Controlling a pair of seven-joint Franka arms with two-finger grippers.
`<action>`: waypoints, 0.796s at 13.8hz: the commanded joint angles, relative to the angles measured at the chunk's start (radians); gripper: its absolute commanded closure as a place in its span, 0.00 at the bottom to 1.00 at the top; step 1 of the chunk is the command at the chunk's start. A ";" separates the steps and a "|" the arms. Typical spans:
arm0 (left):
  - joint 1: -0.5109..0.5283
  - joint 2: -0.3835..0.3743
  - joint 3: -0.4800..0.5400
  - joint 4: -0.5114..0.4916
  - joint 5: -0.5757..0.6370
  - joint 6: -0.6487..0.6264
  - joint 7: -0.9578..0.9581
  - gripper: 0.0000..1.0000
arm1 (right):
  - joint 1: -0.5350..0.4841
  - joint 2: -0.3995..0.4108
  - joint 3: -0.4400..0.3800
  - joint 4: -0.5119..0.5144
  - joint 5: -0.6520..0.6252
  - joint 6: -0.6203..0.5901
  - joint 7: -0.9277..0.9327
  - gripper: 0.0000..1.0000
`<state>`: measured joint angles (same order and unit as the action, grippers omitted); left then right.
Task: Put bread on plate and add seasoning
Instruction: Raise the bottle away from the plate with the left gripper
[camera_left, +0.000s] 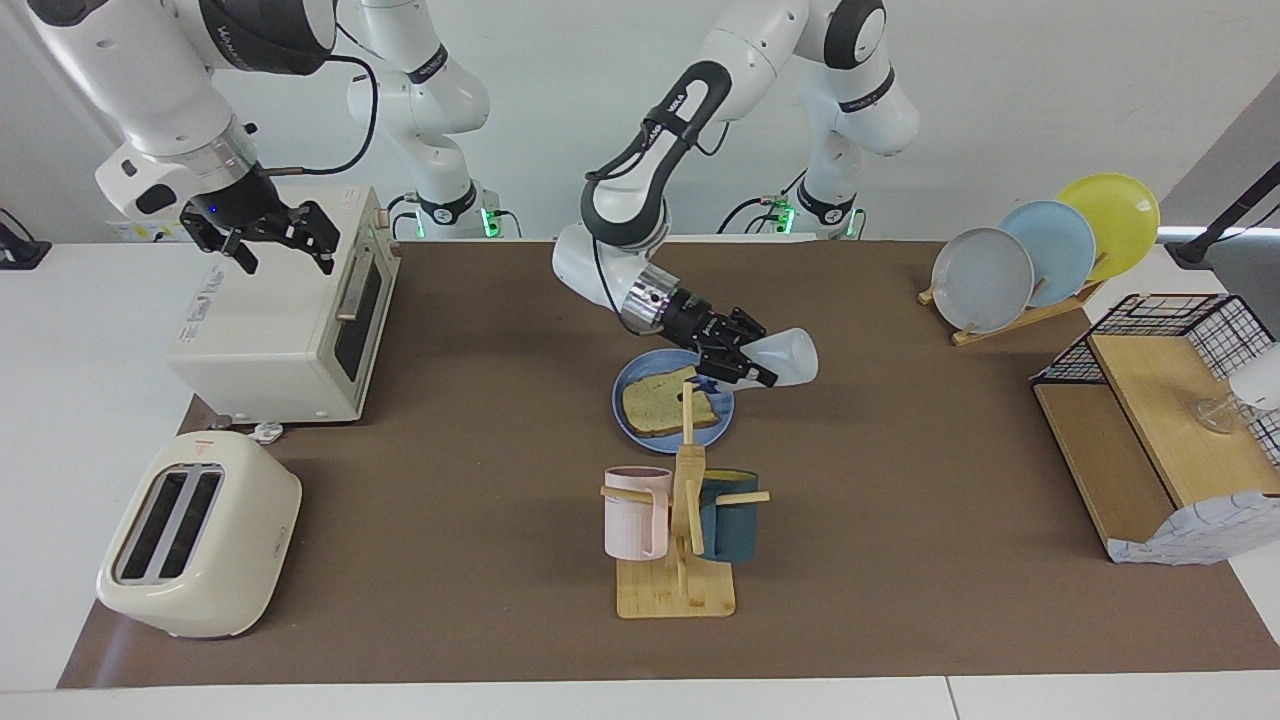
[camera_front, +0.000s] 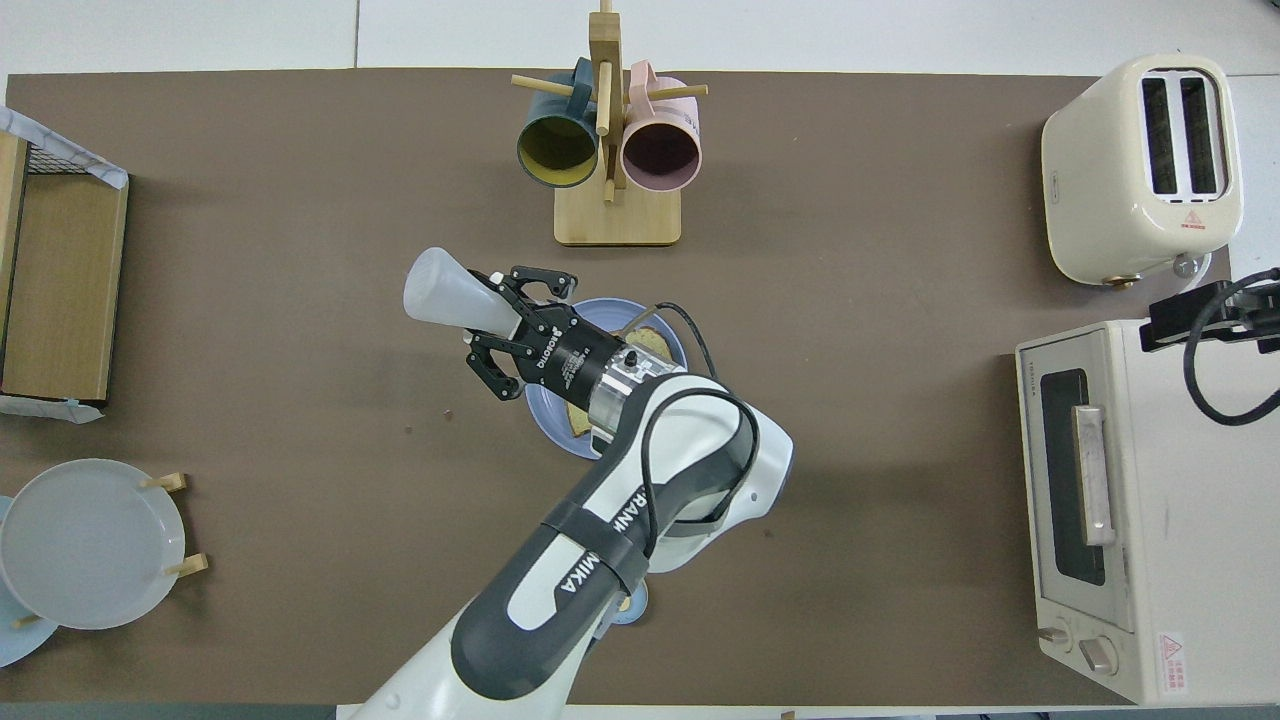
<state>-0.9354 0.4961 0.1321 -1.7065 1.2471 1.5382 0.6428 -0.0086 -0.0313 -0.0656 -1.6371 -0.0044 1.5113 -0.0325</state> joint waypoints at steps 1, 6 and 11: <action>0.032 -0.001 -0.006 -0.005 0.005 0.017 -0.073 1.00 | -0.007 -0.013 0.006 -0.018 -0.005 0.013 -0.004 0.00; 0.055 -0.060 -0.006 -0.010 -0.098 0.051 -0.114 1.00 | -0.007 -0.013 0.006 -0.018 -0.005 0.013 -0.004 0.00; 0.085 -0.138 -0.005 -0.010 -0.219 0.086 -0.120 1.00 | -0.007 -0.013 0.006 -0.020 -0.006 0.013 -0.004 0.00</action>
<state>-0.8750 0.4196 0.1318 -1.7038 1.0842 1.5839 0.5296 -0.0086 -0.0313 -0.0656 -1.6371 -0.0044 1.5113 -0.0325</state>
